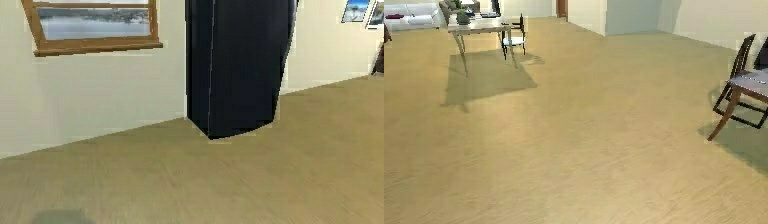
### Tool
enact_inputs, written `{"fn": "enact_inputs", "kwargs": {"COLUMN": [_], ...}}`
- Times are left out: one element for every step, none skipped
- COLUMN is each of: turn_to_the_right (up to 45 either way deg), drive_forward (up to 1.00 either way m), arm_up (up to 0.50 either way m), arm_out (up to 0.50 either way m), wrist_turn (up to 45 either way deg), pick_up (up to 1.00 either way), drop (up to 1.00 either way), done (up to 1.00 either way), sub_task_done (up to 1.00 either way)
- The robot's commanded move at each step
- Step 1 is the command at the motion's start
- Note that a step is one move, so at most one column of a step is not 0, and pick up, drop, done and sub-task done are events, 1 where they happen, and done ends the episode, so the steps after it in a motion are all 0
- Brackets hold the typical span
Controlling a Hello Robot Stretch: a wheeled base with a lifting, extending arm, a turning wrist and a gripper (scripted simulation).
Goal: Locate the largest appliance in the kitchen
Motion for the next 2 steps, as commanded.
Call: {"fn": "enact_inputs", "kwargs": {"turn_to_the_right": [0.0,0.0], "drive_forward": [1.00,0.35], "arm_up": [0.00,0.00], "arm_out": [0.00,0.00], "wrist_turn": [0.0,0.0], "pick_up": [0.00,0.00], "drop": [0.00,0.00], "done": [0.00,0.00], "sub_task_done": [0.00,0.00]}}
